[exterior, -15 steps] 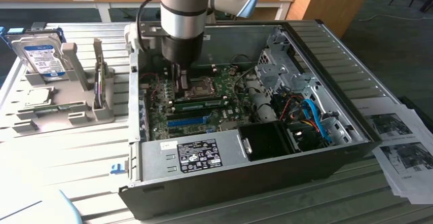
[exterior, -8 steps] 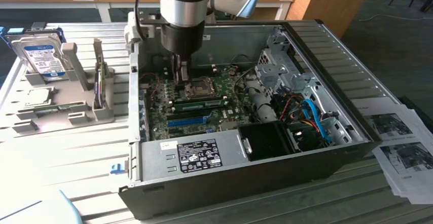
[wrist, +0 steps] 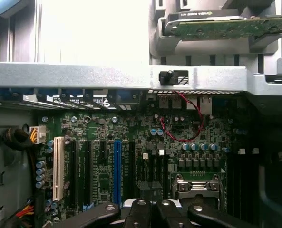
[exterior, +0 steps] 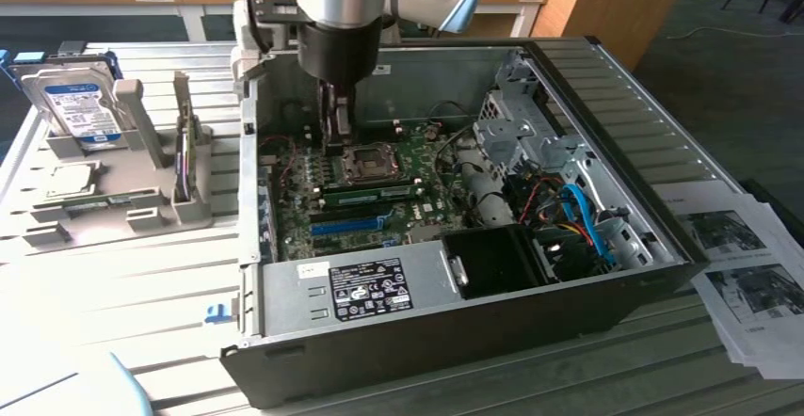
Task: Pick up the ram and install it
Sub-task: 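Press down the ram until it locks into place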
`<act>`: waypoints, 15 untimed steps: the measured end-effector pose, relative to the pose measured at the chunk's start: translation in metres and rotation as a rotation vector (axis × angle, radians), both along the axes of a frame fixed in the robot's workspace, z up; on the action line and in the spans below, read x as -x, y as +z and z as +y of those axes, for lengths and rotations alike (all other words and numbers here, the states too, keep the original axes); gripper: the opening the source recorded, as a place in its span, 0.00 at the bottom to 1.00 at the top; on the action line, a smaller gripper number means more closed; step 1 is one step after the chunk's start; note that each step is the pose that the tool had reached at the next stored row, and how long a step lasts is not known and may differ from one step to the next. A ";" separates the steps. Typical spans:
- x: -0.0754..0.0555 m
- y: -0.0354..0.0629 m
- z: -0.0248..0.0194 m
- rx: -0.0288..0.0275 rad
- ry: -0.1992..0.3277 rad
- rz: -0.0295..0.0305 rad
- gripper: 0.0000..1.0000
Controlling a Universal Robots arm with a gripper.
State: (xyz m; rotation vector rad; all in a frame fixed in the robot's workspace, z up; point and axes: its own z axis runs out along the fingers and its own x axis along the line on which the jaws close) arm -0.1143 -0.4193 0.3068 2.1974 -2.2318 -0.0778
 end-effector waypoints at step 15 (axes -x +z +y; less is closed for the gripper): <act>-0.001 0.0202 0.0000 0.0002 0.000 0.0001 0.09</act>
